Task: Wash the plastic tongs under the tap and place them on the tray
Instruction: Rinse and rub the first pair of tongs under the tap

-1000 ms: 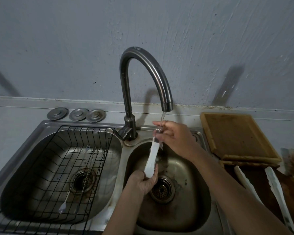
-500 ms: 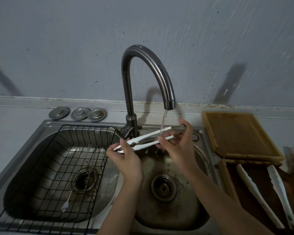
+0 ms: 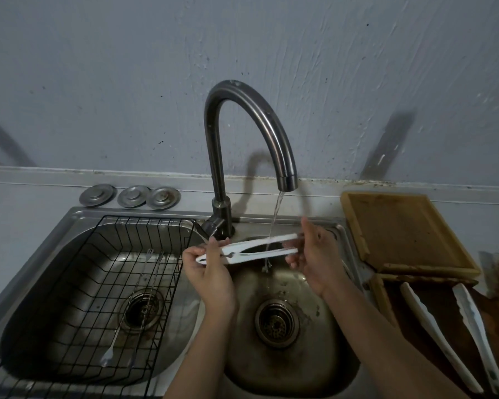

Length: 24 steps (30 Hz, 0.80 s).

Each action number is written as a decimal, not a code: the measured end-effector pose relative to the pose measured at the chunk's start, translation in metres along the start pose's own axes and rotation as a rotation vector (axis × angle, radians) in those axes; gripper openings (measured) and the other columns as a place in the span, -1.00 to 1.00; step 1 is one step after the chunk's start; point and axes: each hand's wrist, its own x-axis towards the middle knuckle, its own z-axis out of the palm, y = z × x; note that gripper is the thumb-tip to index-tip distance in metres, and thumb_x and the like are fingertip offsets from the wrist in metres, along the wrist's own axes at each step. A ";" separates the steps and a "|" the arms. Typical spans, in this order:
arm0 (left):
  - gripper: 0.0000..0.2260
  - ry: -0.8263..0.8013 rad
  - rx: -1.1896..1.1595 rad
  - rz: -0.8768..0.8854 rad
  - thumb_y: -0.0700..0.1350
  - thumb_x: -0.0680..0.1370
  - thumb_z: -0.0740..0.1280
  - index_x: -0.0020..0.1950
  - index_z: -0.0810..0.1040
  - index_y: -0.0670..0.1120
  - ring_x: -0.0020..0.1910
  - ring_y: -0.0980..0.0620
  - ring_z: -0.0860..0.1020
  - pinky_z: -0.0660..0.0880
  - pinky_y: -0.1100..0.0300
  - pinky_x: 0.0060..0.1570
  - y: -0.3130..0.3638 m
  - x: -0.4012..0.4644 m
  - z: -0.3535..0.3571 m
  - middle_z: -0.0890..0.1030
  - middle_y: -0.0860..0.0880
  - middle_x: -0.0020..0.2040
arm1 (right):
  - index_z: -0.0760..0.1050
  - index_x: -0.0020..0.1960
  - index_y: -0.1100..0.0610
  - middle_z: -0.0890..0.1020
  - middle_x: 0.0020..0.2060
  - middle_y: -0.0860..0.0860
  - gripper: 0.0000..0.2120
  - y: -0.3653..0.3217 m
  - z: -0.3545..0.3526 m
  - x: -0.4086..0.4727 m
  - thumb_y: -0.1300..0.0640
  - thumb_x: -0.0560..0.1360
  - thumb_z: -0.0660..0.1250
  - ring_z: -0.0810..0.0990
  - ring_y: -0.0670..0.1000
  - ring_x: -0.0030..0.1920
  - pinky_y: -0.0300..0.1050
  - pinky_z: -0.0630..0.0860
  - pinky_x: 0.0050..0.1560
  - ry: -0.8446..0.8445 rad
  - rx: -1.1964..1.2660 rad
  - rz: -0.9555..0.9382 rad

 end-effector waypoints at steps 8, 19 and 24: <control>-0.83 -0.355 0.128 -0.343 -0.11 0.57 0.24 0.10 0.48 -0.15 -0.21 0.00 0.62 0.62 0.20 -0.28 0.009 0.024 -0.012 0.61 -0.15 -0.09 | 0.36 -0.28 0.20 0.65 -0.16 0.10 -0.79 -0.003 -0.021 -0.003 0.33 0.43 0.37 0.68 -0.03 -0.23 -0.16 0.65 -0.27 -0.112 -0.112 -0.294; -0.70 -0.090 0.312 0.278 -0.02 0.36 0.40 -0.37 0.28 -0.06 -0.45 0.24 0.36 0.35 0.35 -0.38 -0.005 0.016 -0.023 0.43 0.07 -0.46 | 0.48 0.07 0.08 0.51 -0.06 -0.02 -0.61 0.000 -0.010 0.000 -0.13 0.36 0.37 0.52 -0.10 -0.12 -0.30 0.47 -0.17 -0.022 -0.696 -0.628; -0.67 -0.087 0.430 0.298 -0.21 0.49 0.38 -0.38 0.28 -0.06 -0.49 0.26 0.42 0.38 0.39 -0.41 -0.005 0.032 -0.026 0.47 0.00 -0.43 | 0.49 -0.08 0.11 0.44 -0.22 -0.06 -0.54 -0.010 -0.012 0.009 -0.28 0.47 0.11 0.46 -0.03 -0.22 -0.18 0.28 -0.33 -0.206 -1.427 -0.747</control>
